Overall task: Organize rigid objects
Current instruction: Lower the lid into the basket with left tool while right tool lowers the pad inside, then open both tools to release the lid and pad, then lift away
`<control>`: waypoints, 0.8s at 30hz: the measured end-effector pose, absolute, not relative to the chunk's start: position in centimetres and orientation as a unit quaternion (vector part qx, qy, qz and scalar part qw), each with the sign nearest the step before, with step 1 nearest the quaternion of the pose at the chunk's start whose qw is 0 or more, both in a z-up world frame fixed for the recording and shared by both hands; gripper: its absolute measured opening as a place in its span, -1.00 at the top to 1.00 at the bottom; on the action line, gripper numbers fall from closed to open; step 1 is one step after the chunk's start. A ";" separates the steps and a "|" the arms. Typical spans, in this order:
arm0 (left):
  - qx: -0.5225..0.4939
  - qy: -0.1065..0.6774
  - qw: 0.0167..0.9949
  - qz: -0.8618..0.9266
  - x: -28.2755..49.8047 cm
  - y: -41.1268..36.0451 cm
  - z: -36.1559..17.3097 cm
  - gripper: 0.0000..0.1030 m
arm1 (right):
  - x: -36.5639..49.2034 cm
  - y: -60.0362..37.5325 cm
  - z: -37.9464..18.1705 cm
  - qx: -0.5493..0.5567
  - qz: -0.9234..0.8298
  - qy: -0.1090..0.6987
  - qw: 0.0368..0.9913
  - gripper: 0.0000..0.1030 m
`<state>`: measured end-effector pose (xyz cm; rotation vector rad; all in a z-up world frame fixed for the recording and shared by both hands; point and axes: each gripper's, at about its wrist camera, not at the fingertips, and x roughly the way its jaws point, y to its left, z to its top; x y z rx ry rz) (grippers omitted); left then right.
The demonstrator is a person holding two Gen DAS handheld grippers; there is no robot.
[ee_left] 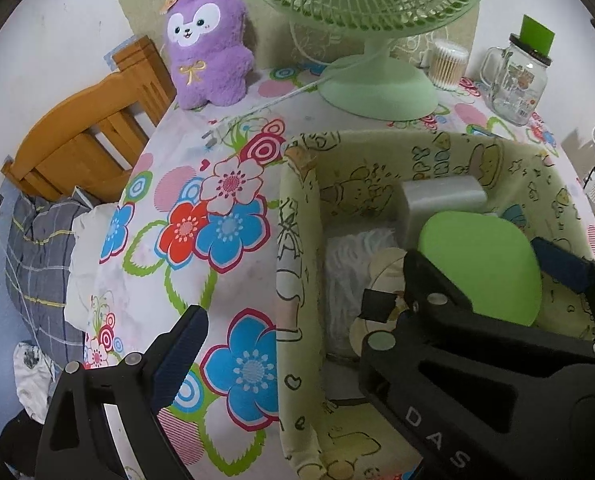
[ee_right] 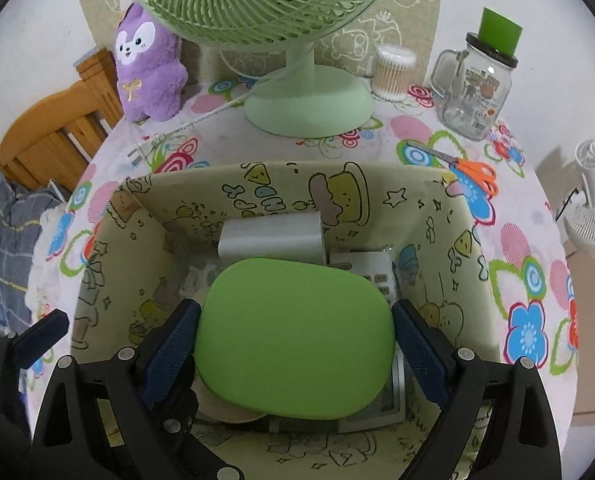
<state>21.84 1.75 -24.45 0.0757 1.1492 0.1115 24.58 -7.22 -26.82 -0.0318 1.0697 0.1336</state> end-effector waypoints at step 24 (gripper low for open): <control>0.024 0.522 0.852 0.014 19.0 -0.2 -21.2 -0.87 | 21.2 -9.5 -23.5 0.012 0.056 0.503 0.862 -0.93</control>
